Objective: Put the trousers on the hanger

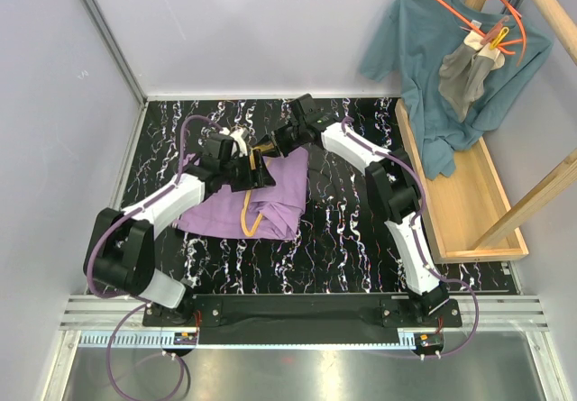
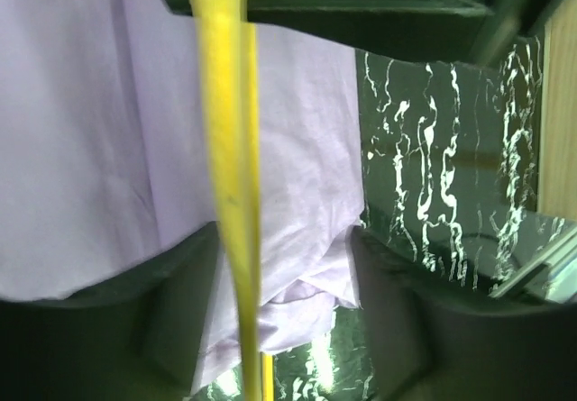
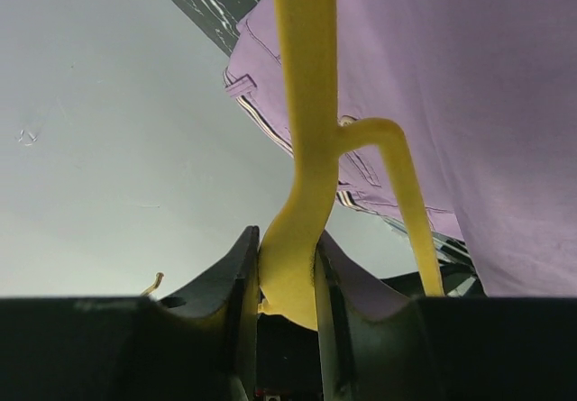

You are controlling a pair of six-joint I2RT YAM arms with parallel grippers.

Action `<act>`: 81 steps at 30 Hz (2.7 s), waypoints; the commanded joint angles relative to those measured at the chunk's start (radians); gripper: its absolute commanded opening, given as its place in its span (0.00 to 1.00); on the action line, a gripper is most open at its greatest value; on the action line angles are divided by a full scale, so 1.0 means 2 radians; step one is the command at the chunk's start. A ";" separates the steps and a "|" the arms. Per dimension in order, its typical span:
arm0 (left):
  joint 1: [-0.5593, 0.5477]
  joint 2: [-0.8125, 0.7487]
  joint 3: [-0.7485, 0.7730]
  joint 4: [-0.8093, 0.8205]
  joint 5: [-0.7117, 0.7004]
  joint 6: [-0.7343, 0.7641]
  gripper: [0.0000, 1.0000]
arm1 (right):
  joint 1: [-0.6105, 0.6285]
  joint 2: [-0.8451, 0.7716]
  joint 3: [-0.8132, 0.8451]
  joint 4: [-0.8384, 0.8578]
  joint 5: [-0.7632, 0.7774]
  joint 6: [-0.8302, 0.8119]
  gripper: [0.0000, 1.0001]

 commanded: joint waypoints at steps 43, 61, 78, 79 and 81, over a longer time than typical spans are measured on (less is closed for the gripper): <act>0.139 -0.025 -0.066 0.070 0.199 -0.075 0.84 | -0.052 -0.086 -0.276 0.578 -0.207 0.110 0.00; 0.109 0.137 0.041 0.083 0.195 -0.044 0.80 | -0.064 -0.110 -0.344 0.628 -0.216 0.121 0.00; 0.072 0.195 0.088 0.096 0.220 -0.067 0.28 | -0.074 -0.114 -0.355 0.636 -0.216 0.125 0.00; 0.072 0.196 0.091 0.095 0.222 -0.068 0.14 | -0.075 -0.115 -0.356 0.636 -0.217 0.125 0.00; 0.072 0.197 0.102 0.084 0.223 -0.069 0.01 | -0.077 -0.117 -0.358 0.636 -0.217 0.124 0.00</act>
